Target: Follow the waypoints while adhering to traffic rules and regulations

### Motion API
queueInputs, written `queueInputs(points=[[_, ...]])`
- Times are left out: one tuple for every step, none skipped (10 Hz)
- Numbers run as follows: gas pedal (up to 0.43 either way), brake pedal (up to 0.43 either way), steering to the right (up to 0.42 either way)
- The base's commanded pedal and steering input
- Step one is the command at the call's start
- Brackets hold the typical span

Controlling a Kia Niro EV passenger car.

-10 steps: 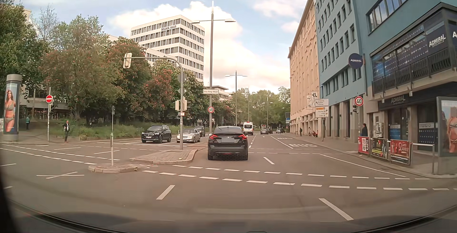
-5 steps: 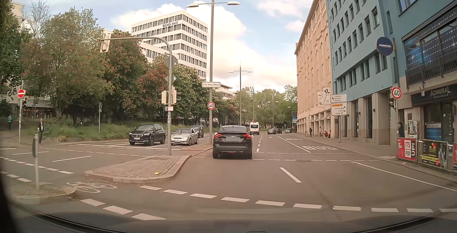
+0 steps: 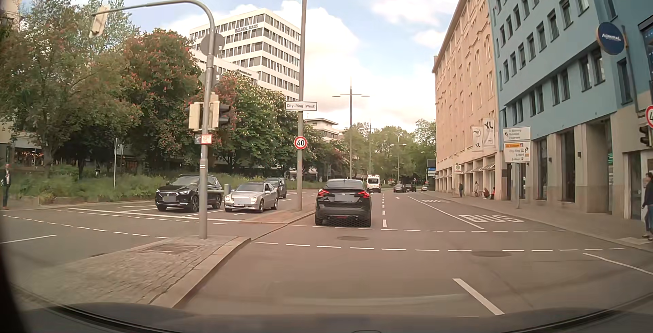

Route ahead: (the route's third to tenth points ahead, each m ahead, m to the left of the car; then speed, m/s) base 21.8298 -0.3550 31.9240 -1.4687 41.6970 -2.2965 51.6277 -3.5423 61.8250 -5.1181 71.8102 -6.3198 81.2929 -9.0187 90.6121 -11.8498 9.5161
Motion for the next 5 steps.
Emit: queueInputs(points=[[0.157,0.0,-0.003],[0.15,0.0,0.0],[0.15,0.0,0.005],[0.138,0.0,0.01],[0.138,0.0,0.015]])
